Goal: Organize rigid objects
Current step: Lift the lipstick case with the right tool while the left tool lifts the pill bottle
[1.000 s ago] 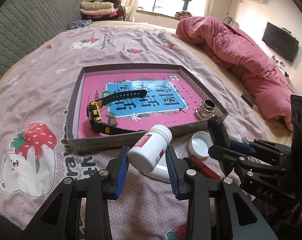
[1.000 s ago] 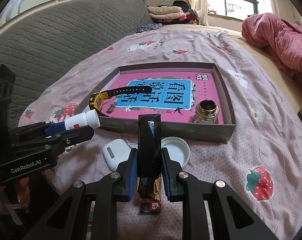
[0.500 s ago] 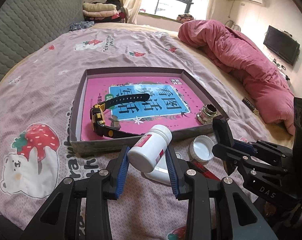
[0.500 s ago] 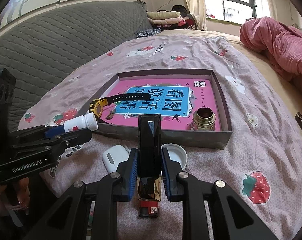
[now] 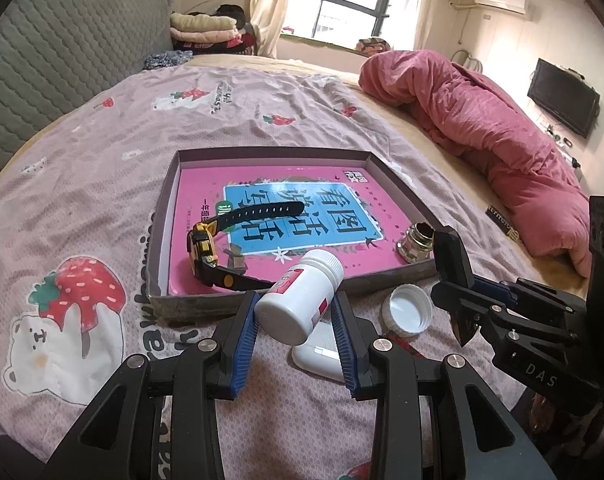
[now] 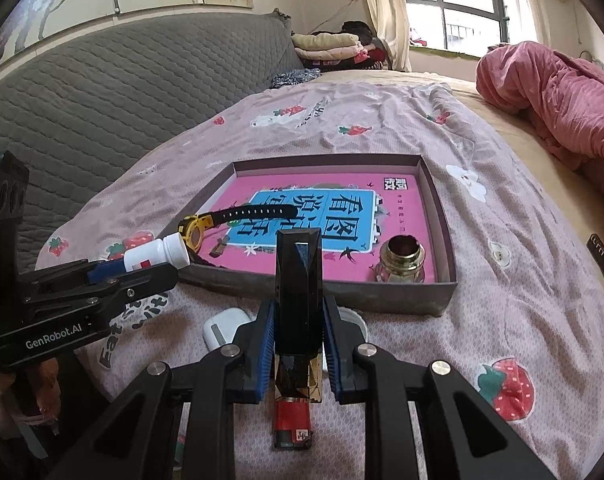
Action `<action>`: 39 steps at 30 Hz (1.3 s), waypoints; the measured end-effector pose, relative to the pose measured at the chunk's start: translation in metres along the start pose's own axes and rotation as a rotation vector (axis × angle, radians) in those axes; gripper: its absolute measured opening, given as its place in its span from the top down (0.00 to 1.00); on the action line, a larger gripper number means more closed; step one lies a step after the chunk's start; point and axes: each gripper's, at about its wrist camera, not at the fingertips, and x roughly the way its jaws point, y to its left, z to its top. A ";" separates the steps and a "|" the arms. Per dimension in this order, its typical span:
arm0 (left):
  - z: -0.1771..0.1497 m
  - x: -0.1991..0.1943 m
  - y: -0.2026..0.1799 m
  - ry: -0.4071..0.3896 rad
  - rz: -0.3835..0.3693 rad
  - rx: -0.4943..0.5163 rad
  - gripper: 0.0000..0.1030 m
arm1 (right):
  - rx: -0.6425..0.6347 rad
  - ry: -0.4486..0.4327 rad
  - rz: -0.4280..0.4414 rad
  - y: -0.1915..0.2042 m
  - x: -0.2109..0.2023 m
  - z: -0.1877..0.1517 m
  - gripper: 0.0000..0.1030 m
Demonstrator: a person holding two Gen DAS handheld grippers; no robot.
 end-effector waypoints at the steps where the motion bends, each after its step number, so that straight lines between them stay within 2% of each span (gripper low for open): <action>1: 0.000 0.001 0.000 0.000 0.000 0.000 0.64 | 0.001 0.000 0.000 0.000 0.001 0.001 0.78; 27: 0.015 0.015 0.002 -0.055 0.027 0.009 0.64 | 0.037 -0.063 0.029 -0.009 0.003 0.021 0.78; 39: 0.025 0.021 0.012 -0.074 0.022 -0.012 0.64 | 0.018 -0.075 0.012 -0.008 0.011 0.028 0.78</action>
